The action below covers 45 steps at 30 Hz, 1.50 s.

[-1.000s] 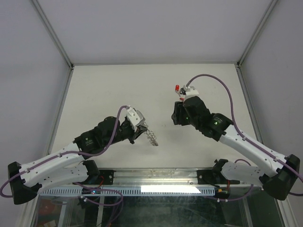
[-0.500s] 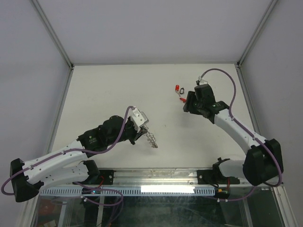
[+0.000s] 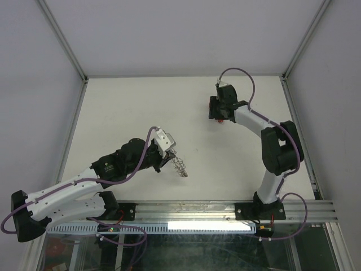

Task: Put the keys on the keyring
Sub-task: Move the key to the center of the board.

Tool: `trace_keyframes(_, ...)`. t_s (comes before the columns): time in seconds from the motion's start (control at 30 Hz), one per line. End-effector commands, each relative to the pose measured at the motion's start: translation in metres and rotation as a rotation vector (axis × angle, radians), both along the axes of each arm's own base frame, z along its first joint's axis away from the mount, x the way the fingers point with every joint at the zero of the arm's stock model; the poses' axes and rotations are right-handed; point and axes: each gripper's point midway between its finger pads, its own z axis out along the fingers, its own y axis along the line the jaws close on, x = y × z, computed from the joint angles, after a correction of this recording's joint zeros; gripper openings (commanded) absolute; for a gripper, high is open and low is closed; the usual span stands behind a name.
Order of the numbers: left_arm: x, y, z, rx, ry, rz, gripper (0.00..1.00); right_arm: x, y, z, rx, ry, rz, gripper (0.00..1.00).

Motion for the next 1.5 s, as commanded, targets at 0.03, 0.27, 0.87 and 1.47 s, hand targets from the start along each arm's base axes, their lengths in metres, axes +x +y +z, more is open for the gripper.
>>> trace_keyframes(0.03,0.007,-0.008,0.027,-0.073,-0.049,0.006,0.00,0.054,0.016,0.020,-0.015,-0.111,0.052,0.48)
trace_keyframes(0.27,0.006,-0.011,0.023,-0.061,-0.035,-0.004,0.00,0.088,0.019,0.009,-0.012,-0.105,-0.065,0.44)
trace_keyframes(0.87,0.008,-0.008,0.022,-0.052,-0.042,0.004,0.00,0.109,0.015,-0.018,-0.016,-0.067,-0.217,0.38)
trace_keyframes(1.47,0.008,-0.007,0.021,-0.049,-0.043,0.001,0.00,0.118,0.016,-0.026,-0.023,-0.069,-0.227,0.37)
